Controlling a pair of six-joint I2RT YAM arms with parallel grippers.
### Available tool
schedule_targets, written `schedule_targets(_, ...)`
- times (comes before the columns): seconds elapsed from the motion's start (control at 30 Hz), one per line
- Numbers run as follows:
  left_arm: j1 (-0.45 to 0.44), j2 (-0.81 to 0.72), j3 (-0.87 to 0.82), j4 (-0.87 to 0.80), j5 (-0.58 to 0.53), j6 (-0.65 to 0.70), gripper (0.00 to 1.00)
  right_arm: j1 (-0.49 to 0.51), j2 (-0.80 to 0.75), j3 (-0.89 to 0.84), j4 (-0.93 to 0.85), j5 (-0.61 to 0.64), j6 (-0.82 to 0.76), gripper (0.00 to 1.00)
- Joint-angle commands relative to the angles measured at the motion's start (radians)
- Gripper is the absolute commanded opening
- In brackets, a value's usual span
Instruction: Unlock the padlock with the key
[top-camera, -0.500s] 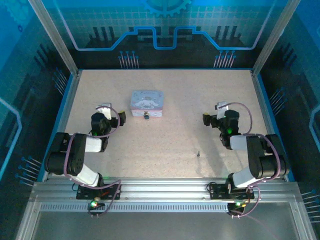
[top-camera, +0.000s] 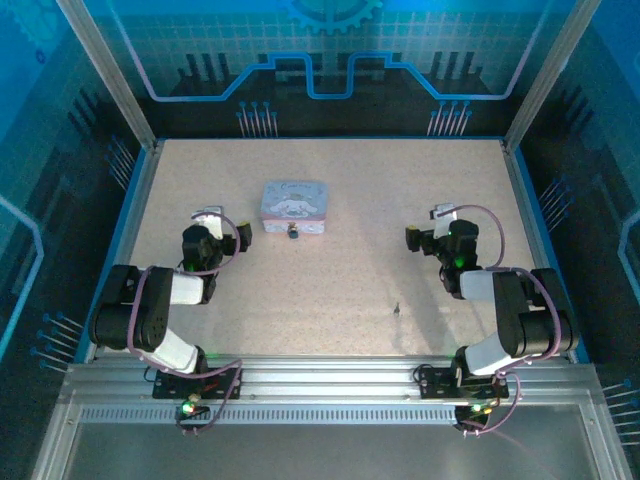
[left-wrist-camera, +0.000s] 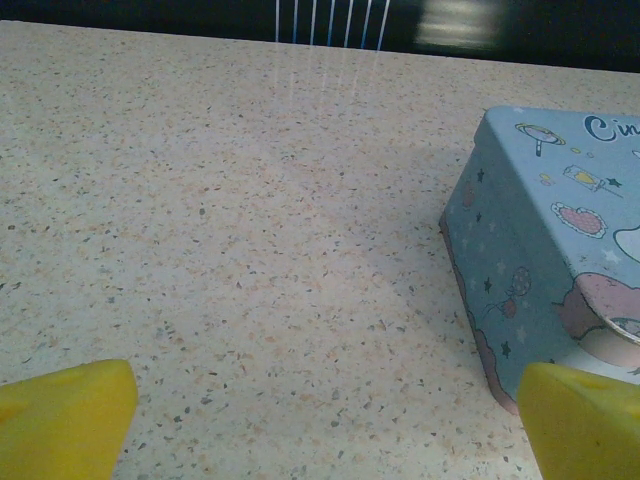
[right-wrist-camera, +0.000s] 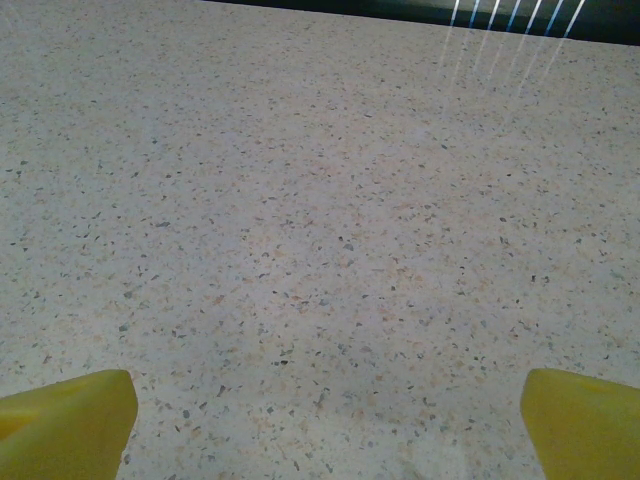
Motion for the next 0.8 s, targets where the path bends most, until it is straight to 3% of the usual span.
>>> schedule_targets(0.0, -0.001, 0.002, 0.023, -0.003, 0.023, 0.021, 0.99, 0.007, -0.001, 0.016, 0.027, 0.001, 0.001, 1.00)
schedule_targets(0.37, -0.002, -0.015, 0.003, 0.024, 0.032, 0.026, 0.99, 0.010, -0.018, 0.028, -0.001, 0.034, 0.011, 1.00)
schedule_targets(0.57, -0.039, -0.278, 0.009, -0.199, -0.022, 0.045, 0.99, 0.011, -0.236, 0.127, -0.379, 0.066, 0.088, 1.00)
schedule_targets(0.77, -0.062, -0.446, 0.164, -0.588, 0.073, -0.269, 0.99, 0.035, -0.409, 0.230, -0.775, -0.016, 0.267, 1.00)
